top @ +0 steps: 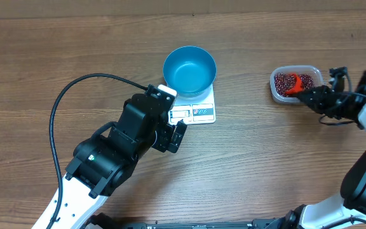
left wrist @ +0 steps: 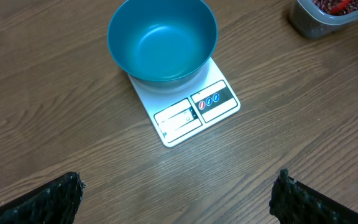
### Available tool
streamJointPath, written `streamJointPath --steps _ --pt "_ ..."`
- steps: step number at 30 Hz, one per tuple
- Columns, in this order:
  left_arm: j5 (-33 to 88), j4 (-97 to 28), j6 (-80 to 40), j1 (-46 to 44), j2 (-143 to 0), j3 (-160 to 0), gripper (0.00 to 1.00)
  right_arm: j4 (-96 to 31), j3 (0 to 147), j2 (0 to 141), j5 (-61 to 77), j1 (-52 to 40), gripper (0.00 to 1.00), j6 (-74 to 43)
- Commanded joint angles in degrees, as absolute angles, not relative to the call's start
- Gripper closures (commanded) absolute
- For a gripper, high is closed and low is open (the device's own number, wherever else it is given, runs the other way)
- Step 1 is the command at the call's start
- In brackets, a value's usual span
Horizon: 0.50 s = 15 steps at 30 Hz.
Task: Scoop item into bowl and weigh 150g on scale
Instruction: 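Lift the filled red scoop out of the tub with the right gripper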
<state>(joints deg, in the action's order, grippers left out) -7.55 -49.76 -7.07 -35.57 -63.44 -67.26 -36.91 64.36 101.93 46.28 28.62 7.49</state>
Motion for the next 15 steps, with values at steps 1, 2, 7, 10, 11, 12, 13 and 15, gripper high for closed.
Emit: streamJointPath --steps 1,2,7,10,11,12,13,15 --pt "-8.1 -49.7 -6.2 -35.3 -63.8 -67.7 0.0 -36.7 64.0 102.4 53.3 31.9 0.96 7.5" --pt "-8.1 -49.7 -6.2 -35.3 -63.8 -67.7 0.01 -36.7 64.0 102.4 54.2 32.6 0.96 7.5" --pt "-8.1 -49.7 -6.2 -35.3 -63.8 -67.7 0.01 -37.1 64.0 102.4 58.1 34.9 0.96 7.6" --pt "-8.1 -49.7 -6.2 -35.3 -63.8 -67.7 0.0 -38.0 64.0 102.4 58.4 35.2 0.96 7.6" --pt "-8.1 -49.7 -6.2 -35.3 -63.8 -67.7 0.0 -38.3 64.0 102.4 58.5 35.2 0.96 7.6" --pt "-8.1 -49.7 -6.2 -35.3 -63.8 -67.7 0.0 -38.5 64.0 102.4 58.5 35.2 0.96 7.6" --pt "-8.1 -49.7 -6.2 -35.3 -63.8 -67.7 0.0 -38.7 64.0 102.4 58.7 35.2 0.96 7.6" --pt "-8.1 -49.7 -6.2 -35.3 -63.8 -67.7 0.0 -39.0 64.0 102.4 59.2 35.2 0.96 7.6"
